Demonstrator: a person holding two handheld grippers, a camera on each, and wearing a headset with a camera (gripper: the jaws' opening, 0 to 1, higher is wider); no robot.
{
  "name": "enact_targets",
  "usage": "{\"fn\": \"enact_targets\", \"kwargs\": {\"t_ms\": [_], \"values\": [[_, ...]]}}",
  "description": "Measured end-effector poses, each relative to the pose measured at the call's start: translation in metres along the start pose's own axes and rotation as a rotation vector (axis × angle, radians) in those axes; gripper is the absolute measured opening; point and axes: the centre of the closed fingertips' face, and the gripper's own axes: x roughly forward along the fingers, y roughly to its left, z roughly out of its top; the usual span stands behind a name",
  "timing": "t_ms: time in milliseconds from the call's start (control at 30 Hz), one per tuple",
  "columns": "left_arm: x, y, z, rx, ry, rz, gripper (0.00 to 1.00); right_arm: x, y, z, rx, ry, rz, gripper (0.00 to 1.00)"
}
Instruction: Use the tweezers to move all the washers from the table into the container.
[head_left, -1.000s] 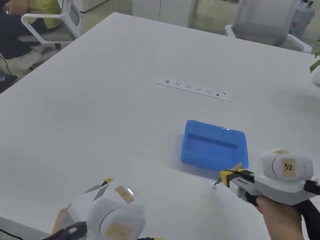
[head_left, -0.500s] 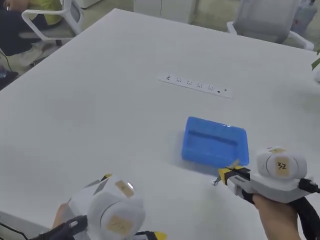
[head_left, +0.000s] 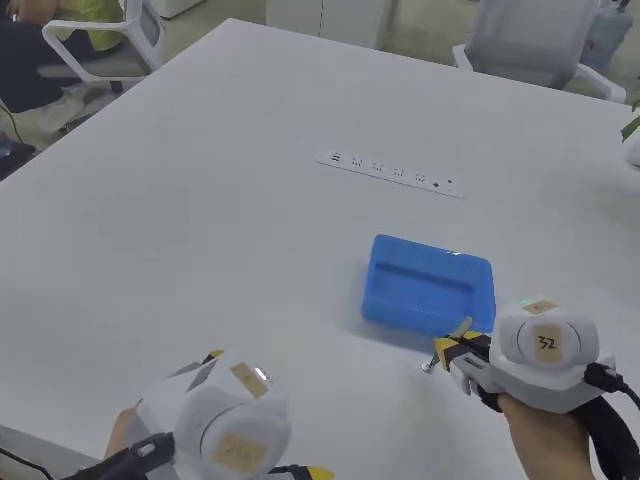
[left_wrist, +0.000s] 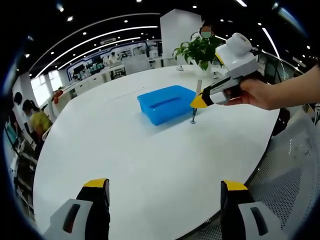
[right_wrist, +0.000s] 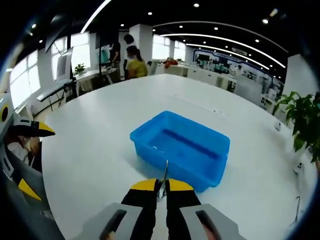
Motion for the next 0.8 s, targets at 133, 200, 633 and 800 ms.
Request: {"fn": "enact_targets", "kwargs": {"t_ms": [133, 200, 633, 800], "values": [[0.0, -0.001, 0.0, 0.003, 0.0, -0.006, 0.94, -0.001, -0.002, 0.0, 0.047, 0.014, 0.006, 0.02], [0.0, -0.001, 0.001, 0.002, -0.007, -0.003, 0.94, 0.0, -0.002, 0.0, 0.064, 0.014, 0.003, 0.02], [-0.003, -0.002, 0.008, 0.021, -0.043, -0.001, 0.95, -0.011, -0.007, 0.021, 0.067, -0.028, -0.005, 0.02], [-0.005, -0.002, 0.011, 0.029, -0.06, 0.007, 0.96, -0.02, -0.013, 0.033, 0.096, -0.063, -0.01, 0.02]]}}
